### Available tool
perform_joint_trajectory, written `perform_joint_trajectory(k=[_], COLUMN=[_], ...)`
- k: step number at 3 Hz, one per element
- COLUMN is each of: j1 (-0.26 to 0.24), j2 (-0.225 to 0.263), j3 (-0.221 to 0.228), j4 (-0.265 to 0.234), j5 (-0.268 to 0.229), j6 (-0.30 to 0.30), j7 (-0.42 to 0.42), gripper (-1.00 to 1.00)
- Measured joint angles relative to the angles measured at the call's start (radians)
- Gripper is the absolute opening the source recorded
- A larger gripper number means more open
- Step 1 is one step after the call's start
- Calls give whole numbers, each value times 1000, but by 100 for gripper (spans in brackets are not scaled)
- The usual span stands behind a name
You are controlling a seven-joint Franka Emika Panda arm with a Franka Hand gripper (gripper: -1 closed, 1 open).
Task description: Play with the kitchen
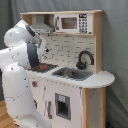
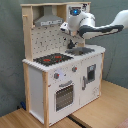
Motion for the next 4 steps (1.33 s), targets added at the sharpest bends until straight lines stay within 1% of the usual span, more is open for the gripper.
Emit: perform_joint_trajectory(k=[1, 2, 3, 4], j1=[32, 71, 116, 172], j2=[3, 10, 18, 16], j3=[23, 32, 40, 46], j4=[3, 9, 17, 19], j5=[-84, -165, -246, -335], j6=[-45, -92, -138, -176], j7=[22, 38, 47, 52], gripper=[100, 100, 100, 100])
